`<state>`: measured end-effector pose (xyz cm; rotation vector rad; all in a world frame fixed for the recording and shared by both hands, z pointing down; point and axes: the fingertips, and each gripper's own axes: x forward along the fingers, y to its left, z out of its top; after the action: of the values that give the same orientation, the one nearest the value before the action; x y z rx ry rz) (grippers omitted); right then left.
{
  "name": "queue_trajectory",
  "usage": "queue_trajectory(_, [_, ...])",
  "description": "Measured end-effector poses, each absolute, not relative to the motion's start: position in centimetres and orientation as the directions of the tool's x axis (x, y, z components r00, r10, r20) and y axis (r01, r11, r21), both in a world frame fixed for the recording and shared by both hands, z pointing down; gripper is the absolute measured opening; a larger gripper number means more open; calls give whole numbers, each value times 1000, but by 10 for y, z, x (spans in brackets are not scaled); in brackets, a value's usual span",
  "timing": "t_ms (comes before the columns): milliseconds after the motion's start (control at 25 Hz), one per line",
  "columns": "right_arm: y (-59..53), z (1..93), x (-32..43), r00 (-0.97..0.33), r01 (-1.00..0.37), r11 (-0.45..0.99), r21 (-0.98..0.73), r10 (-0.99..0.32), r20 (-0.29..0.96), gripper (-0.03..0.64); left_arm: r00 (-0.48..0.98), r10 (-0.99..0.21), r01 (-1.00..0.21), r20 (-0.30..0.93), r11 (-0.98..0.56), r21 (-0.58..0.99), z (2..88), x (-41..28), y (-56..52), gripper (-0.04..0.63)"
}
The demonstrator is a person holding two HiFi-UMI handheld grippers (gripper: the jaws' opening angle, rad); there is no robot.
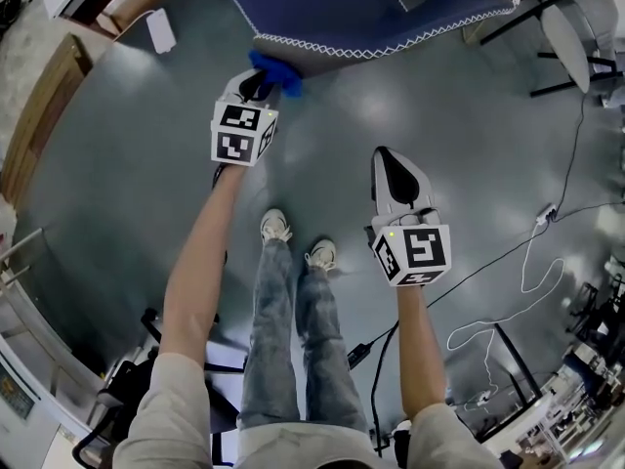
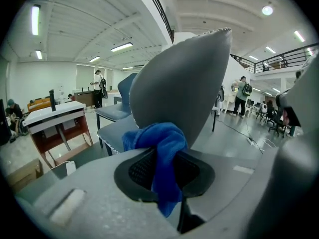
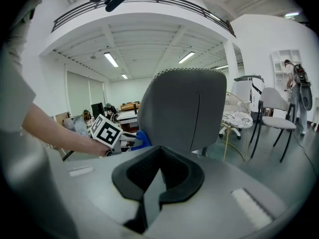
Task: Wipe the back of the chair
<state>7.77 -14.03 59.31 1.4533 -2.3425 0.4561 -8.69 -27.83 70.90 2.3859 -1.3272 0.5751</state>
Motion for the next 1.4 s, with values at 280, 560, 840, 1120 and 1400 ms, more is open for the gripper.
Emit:
queue_trajectory(280, [-138, 589, 78, -419, -898, 433, -78, -788, 450, 0, 462, -676, -864, 574, -489, 121, 730, -93, -266, 66])
queue_trajectory(560, [-130, 591, 82, -418, -897, 436, -74, -782, 461, 0, 462, -731, -864, 503, -499, 69, 696, -97, -239, 66])
queue_trajectory(840, [-119, 593, 86, -417, -897, 436, -75, -777, 471, 0, 484, -812, -855, 326, -518, -20, 610, -85, -216, 66])
queue_trajectory(1120, [-113, 599, 89, -411, -900, 427, -83, -773, 483, 0, 534, -831, -829, 157, -551, -96, 524, -56, -227, 64])
queue_trajectory(1400, [-114, 601, 89, -407, -900, 429, -74, -771, 489, 0, 540, -834, -828, 112, -550, -109, 522, -48, -243, 64])
